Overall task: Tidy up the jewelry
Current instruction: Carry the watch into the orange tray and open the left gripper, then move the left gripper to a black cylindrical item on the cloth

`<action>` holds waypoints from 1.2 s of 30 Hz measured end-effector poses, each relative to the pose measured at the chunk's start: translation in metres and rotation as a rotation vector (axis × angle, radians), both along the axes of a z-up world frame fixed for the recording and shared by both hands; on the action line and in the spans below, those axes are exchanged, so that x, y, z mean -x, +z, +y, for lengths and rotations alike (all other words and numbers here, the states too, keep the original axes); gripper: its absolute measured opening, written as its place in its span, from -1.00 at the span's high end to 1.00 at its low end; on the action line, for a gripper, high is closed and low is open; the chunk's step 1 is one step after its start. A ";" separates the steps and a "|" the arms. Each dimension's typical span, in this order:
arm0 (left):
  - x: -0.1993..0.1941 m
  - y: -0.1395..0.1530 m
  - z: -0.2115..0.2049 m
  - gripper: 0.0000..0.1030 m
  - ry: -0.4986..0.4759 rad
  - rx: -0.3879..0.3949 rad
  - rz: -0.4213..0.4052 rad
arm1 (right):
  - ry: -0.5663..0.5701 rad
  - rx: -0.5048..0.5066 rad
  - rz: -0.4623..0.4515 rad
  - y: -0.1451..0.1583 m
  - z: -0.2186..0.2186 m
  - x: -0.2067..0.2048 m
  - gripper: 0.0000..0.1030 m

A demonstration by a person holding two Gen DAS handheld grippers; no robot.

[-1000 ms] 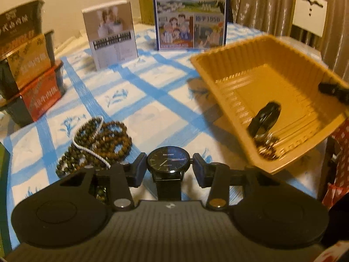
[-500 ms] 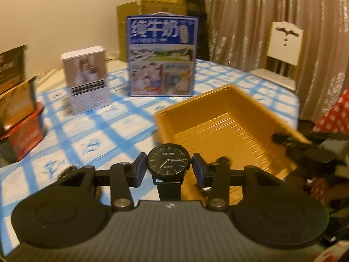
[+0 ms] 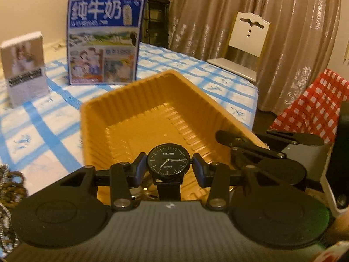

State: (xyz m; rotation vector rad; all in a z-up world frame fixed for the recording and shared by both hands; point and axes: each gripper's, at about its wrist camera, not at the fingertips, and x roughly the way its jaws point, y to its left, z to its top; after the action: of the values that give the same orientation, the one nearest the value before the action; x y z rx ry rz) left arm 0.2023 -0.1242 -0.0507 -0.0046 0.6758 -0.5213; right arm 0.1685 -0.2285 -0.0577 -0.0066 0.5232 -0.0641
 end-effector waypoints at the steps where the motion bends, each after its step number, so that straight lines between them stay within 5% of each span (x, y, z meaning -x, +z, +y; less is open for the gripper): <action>1: -0.002 -0.003 -0.003 0.20 -0.004 0.006 0.013 | 0.000 -0.001 0.000 0.000 0.000 0.000 0.93; 8: -0.015 -0.022 -0.009 0.21 -0.007 0.027 0.093 | -0.003 -0.003 0.009 -0.005 -0.002 0.000 0.93; 12: -0.014 -0.020 -0.010 0.16 -0.012 0.017 0.062 | -0.009 -0.014 0.018 -0.007 -0.006 0.000 0.93; 16: -0.010 -0.009 -0.001 -0.10 0.006 0.031 0.026 | -0.020 -0.028 0.030 -0.009 -0.011 -0.001 0.93; 20: 0.004 0.002 0.015 -0.11 0.036 0.004 -0.021 | -0.018 -0.026 0.027 -0.008 -0.010 -0.001 0.93; 36: 0.064 -0.015 0.137 -0.09 0.361 -0.167 0.054 | -0.018 -0.024 0.024 -0.008 -0.009 0.000 0.94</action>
State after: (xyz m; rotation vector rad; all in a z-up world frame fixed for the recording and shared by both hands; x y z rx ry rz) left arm 0.1388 0.0123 -0.0661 0.0158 0.7499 -0.1174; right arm 0.1680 -0.2379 -0.0656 0.0209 0.5485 -0.0759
